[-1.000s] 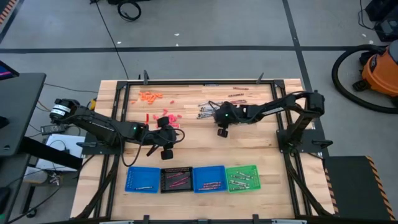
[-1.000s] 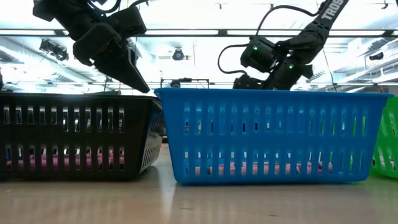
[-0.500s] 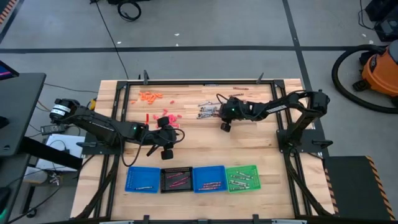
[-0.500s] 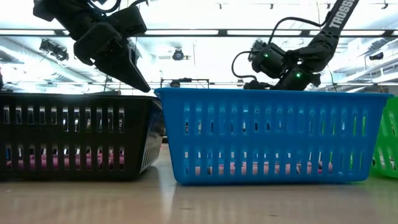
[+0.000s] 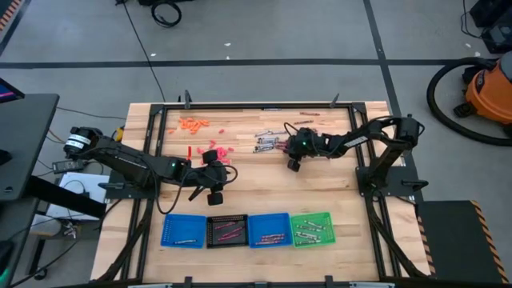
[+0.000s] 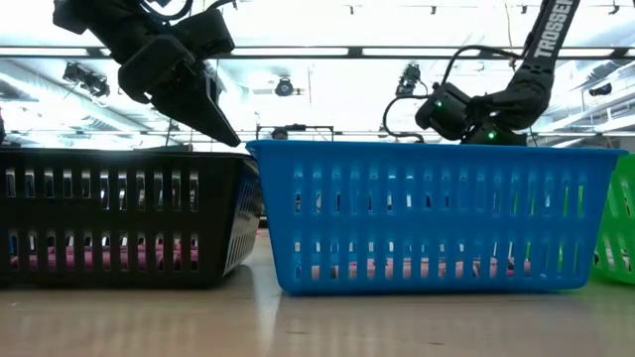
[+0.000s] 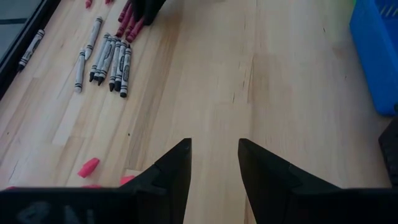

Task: Sort crayons
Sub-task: Put the dark pink crayon into the black bin

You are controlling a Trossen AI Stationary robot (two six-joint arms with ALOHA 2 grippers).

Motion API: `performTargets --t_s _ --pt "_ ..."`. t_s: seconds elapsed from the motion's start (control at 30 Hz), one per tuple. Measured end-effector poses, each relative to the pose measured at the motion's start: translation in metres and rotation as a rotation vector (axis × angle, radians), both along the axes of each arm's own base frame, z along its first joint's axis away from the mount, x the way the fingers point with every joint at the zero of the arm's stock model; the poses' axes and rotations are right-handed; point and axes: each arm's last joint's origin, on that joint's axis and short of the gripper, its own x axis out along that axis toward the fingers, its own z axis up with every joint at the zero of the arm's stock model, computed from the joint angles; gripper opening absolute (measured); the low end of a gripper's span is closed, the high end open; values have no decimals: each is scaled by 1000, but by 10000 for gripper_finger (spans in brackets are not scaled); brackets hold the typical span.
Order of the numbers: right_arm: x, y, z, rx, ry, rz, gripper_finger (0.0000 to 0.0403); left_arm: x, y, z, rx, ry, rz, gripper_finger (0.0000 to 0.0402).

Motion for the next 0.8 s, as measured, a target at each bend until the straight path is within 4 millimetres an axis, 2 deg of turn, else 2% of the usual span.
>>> performTargets --t_s 0.13,0.37,0.6,0.8 --pt "0 0 -1 21 -1 -1 71 0 0 0 -3 -1 3 144" --pt "0 0 0 47 -19 -8 10 0 0 0 -3 -1 3 144" --pt "4 3 6 33 -41 11 5 -2 0 -2 1 23 3 144" --pt "7 13 16 41 -30 54 6 -2 0 -2 3 30 3 144"
